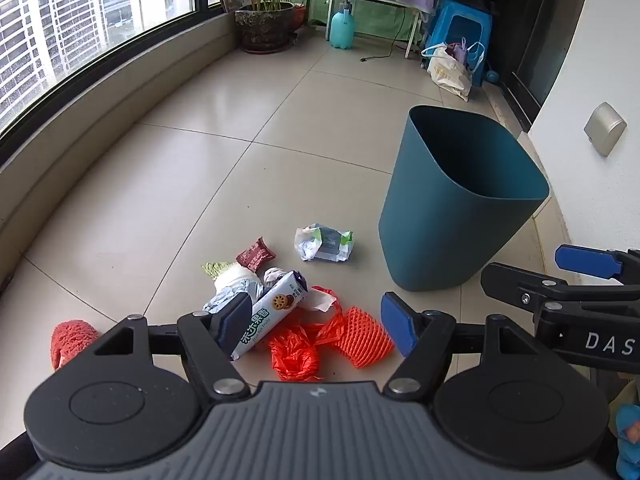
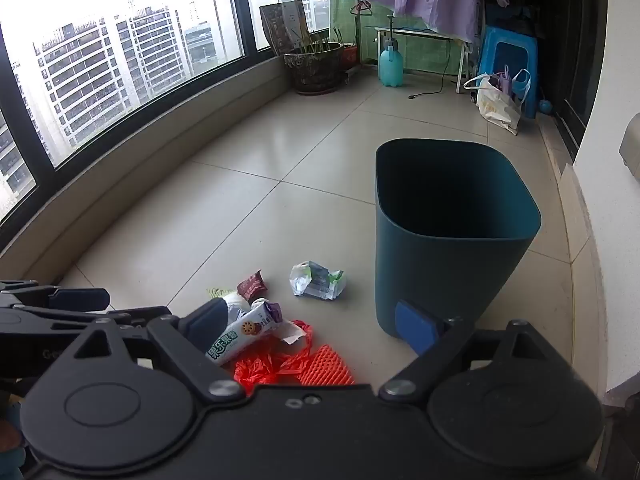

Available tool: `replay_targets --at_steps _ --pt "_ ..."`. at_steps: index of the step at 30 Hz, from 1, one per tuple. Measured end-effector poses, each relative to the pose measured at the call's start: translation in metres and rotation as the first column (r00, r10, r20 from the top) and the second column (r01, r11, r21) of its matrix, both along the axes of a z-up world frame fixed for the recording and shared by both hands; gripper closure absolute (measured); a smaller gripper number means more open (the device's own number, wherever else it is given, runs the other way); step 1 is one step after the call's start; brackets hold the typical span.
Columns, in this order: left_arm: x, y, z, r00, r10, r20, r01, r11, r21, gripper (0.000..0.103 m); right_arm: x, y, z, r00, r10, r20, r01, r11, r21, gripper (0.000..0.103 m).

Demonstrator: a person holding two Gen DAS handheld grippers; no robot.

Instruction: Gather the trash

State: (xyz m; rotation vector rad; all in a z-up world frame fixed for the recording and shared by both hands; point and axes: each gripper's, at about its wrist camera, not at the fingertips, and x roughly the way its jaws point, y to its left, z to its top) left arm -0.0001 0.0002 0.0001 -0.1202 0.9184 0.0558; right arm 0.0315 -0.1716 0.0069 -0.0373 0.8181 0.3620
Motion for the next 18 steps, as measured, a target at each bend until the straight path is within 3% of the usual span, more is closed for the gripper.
replay_targets --at_steps 18 --pt "0.0003 -0.0008 -0.0011 1.0 0.001 0.001 -0.001 1.0 0.003 0.032 -0.001 -0.0009 0.0005 1.0 -0.002 0.004 0.002 1.0 0.001 0.013"
